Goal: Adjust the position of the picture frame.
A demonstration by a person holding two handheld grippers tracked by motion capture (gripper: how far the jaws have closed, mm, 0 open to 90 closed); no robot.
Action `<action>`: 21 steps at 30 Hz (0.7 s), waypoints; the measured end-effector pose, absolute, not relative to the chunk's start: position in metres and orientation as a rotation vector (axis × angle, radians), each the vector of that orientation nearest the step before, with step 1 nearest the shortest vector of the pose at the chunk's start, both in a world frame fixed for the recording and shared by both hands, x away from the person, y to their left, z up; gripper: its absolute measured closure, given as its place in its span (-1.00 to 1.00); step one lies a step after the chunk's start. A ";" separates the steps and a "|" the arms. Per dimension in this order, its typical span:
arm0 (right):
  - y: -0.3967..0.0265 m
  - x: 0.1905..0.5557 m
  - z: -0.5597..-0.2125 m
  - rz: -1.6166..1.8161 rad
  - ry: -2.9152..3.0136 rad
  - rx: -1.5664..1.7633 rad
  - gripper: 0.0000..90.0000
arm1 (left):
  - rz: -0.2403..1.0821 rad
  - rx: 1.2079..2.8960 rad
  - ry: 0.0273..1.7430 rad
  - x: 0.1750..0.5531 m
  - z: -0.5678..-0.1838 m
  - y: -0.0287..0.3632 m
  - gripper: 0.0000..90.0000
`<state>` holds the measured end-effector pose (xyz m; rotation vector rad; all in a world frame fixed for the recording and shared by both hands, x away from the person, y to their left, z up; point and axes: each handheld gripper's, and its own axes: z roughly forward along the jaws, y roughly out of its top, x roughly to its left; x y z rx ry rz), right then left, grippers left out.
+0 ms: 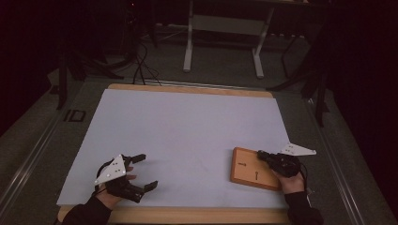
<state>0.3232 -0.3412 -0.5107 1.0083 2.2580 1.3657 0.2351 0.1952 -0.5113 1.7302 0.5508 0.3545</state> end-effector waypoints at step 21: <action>-0.295 0.325 -0.464 1.467 2.204 0.863 0.90 | 0.356 1.728 0.549 0.235 -0.510 0.196 -1.00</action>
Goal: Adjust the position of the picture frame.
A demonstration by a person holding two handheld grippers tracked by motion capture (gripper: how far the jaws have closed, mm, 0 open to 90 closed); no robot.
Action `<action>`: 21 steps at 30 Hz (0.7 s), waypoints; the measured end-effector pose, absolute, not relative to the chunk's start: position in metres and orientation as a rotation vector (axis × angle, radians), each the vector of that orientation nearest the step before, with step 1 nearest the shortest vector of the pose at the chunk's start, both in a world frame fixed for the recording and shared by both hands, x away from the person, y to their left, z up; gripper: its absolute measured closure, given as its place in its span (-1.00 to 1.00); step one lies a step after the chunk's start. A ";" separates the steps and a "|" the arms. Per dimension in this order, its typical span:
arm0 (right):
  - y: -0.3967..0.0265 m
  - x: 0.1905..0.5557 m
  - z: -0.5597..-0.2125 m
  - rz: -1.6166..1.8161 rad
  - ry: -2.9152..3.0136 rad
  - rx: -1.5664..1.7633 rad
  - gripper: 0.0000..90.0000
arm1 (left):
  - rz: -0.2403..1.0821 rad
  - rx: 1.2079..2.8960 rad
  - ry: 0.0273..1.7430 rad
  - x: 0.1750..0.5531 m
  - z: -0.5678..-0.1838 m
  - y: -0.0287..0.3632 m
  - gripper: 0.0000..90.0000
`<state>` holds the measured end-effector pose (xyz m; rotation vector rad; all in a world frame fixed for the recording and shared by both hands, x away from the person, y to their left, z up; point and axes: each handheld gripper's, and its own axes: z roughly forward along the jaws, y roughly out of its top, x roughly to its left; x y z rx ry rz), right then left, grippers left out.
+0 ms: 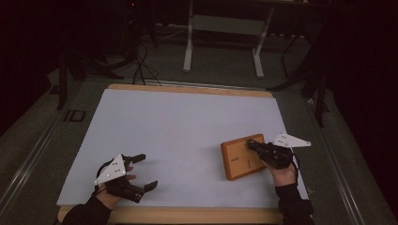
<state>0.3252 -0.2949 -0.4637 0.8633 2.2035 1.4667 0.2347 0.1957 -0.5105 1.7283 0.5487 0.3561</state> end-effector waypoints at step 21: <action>-0.207 0.330 -0.460 1.487 2.239 0.880 0.90 | 0.352 1.723 0.542 0.234 -0.509 0.196 -1.00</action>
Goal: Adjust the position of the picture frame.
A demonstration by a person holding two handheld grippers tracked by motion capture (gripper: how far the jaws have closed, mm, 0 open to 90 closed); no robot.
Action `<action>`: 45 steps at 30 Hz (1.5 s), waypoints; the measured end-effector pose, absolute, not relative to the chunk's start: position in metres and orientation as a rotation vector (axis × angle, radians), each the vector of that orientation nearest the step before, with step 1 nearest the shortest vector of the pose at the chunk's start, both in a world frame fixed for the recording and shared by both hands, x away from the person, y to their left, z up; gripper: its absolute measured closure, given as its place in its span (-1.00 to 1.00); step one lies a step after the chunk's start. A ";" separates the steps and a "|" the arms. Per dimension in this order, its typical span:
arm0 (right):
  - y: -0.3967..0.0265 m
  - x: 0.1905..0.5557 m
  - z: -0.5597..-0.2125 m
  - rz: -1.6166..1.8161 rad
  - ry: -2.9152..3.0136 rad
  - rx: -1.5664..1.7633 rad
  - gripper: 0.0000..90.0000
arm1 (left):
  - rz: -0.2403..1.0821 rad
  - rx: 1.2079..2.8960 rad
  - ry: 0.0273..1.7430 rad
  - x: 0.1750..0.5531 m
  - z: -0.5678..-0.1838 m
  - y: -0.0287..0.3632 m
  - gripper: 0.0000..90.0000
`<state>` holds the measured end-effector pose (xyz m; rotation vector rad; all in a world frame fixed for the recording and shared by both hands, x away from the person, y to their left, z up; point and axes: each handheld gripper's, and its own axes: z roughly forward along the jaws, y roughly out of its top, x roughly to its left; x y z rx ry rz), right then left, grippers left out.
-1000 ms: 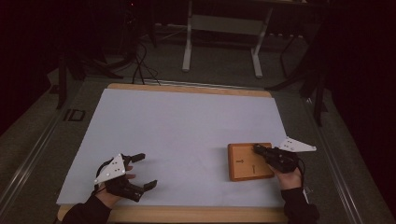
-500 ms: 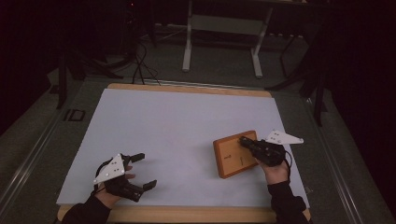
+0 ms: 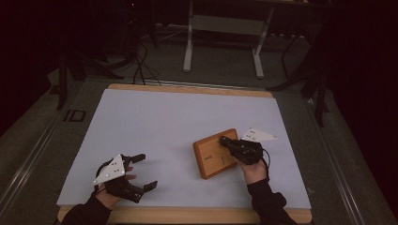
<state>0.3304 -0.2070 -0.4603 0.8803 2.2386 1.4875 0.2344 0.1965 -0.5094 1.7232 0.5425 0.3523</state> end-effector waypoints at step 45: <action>-0.121 0.398 -0.522 1.249 2.385 0.988 0.89 | 0.329 1.735 0.528 0.234 -0.511 0.195 -1.00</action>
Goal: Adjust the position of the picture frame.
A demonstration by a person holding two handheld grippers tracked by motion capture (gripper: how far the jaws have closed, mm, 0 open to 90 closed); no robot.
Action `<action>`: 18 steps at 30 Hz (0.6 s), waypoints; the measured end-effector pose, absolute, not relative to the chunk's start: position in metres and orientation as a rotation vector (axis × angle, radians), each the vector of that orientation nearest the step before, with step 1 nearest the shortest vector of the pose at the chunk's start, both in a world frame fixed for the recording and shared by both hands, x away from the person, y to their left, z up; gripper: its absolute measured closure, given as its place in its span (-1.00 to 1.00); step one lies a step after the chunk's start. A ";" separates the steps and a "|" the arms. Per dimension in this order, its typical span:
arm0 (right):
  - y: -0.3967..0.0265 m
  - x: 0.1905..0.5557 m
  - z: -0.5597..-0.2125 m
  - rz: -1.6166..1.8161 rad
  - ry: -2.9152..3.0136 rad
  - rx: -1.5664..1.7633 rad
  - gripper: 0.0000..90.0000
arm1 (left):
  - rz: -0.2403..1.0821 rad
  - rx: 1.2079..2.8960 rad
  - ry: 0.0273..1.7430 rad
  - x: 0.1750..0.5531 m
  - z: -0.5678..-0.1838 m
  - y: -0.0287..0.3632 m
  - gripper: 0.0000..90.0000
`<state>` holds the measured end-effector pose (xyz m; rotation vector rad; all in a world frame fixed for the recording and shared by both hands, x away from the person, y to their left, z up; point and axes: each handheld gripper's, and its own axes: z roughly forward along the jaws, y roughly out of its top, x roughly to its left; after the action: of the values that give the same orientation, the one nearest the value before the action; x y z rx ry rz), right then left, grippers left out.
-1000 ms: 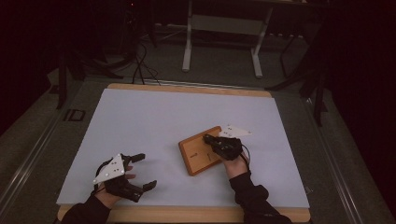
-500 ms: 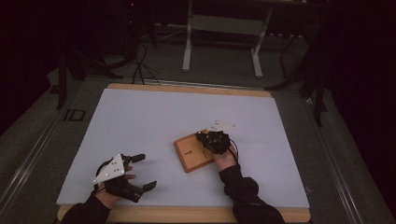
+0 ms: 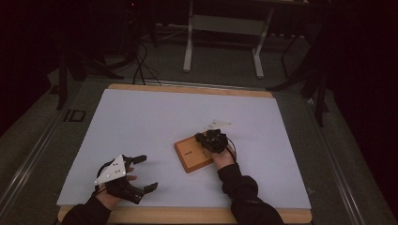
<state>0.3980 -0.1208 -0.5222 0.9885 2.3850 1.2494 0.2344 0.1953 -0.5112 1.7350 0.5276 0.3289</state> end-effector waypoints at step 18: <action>-0.159 0.389 -0.496 1.322 2.302 1.008 0.29 | 0.334 1.735 0.536 0.235 -0.511 0.195 -1.00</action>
<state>0.3889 -0.1593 -0.4959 1.0080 2.3021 1.3218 0.2350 0.1950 -0.5113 1.7350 0.5361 0.3337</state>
